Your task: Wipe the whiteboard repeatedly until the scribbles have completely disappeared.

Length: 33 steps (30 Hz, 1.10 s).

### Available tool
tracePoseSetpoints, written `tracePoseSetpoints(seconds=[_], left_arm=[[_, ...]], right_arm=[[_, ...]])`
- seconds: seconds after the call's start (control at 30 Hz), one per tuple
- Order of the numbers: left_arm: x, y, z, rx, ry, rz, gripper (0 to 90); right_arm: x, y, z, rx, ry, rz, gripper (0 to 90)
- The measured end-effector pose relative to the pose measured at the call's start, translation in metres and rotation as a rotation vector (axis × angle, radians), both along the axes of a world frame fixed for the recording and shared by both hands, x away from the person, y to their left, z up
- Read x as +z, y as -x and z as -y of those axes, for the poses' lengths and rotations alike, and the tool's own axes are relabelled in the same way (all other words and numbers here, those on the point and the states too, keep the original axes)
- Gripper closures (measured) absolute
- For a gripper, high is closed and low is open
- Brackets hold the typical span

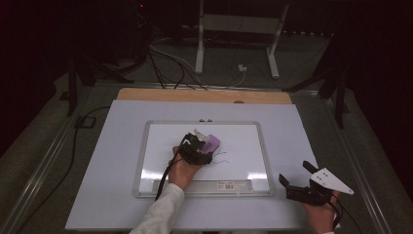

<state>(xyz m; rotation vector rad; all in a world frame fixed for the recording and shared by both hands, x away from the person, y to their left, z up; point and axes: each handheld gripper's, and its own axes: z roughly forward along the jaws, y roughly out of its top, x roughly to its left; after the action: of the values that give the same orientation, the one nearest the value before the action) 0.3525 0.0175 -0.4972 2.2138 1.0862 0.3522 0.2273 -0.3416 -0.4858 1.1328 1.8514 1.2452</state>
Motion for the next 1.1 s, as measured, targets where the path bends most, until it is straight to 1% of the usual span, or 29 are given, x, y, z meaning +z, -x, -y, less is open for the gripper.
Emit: tracePoseSetpoints(seconds=[0.07,0.1,0.13,0.17,0.27,0.33,0.4,0.47,0.53,0.57,0.6,0.63,0.67,0.73,0.8,0.83,0.9,1.0,1.03,1.1], left_arm=[[0.001,0.005,0.006,-0.025,-0.014,0.012,41.7],[0.001,0.006,0.007,-0.024,-0.018,0.017,41.7],[0.001,0.005,0.007,-0.027,-0.018,0.014,41.7],[0.0,0.004,0.005,-0.026,-0.008,0.007,41.7],[0.0,-0.003,0.0,0.004,-0.013,0.019,41.8],[-0.001,-0.008,-0.003,0.025,0.001,0.009,41.8],[-0.002,-0.012,-0.007,0.033,0.031,-0.018,41.8],[-0.001,-0.011,-0.006,0.034,0.028,-0.019,41.8],[-0.001,-0.009,-0.003,0.012,0.038,-0.039,41.7],[-0.001,-0.007,-0.001,0.003,0.037,-0.04,41.8],[-0.001,-0.005,0.001,-0.014,0.041,-0.048,41.8],[-0.001,-0.003,0.003,-0.033,0.055,-0.064,41.8],[-0.001,0.0,0.007,-0.062,0.059,-0.071,41.7],[0.0,0.003,0.01,-0.079,0.047,-0.056,41.7],[-0.001,0.001,0.008,-0.083,0.06,-0.06,41.8],[-0.002,-0.001,0.007,-0.075,0.061,-0.056,41.7],[-0.001,-0.006,0.003,-0.04,0.045,-0.04,41.8],[-0.002,-0.016,-0.005,0.012,0.064,-0.051,41.8],[-0.002,-0.016,-0.005,0.016,0.064,-0.053,41.8],[-0.001,-0.012,-0.002,0.008,0.041,-0.038,41.8]], right_arm=[[0.0,0.0,0.0,-0.002,-0.001,-0.003,0.5],[0.0,0.0,0.0,-0.002,-0.001,-0.003,0.4],[0.0,0.0,0.0,-0.002,-0.001,-0.003,0.4],[0.0,0.0,0.0,-0.001,0.0,-0.001,0.4],[0.0,0.0,0.0,-0.002,-0.001,-0.001,0.5],[0.0,0.0,0.001,-0.005,-0.004,-0.003,0.5],[0.0,0.0,0.001,-0.004,-0.004,-0.003,0.5],[0.0,0.0,0.001,-0.002,-0.003,-0.002,0.4],[0.0,0.0,0.0,-0.002,-0.001,-0.006,0.4],[-0.001,0.0,0.0,-0.001,-0.001,-0.007,0.5],[-0.001,0.0,0.0,0.0,0.0,-0.006,0.4],[-0.001,0.0,-0.001,0.001,0.0,-0.005,0.5],[0.0,0.0,-0.001,0.001,0.0,-0.005,0.4],[0.0,0.0,-0.001,0.001,0.0,-0.005,0.4],[0.0,0.0,0.0,-0.001,-0.001,-0.004,0.4],[0.0,0.0,0.0,-0.002,-0.001,-0.002,0.4],[0.0,0.0,0.001,-0.003,-0.002,-0.003,0.4],[0.0,0.0,0.001,-0.005,-0.004,-0.003,0.5],[0.0,0.0,0.001,-0.004,-0.003,-0.002,0.5],[0.0,0.0,0.001,-0.004,-0.004,-0.002,0.5]])
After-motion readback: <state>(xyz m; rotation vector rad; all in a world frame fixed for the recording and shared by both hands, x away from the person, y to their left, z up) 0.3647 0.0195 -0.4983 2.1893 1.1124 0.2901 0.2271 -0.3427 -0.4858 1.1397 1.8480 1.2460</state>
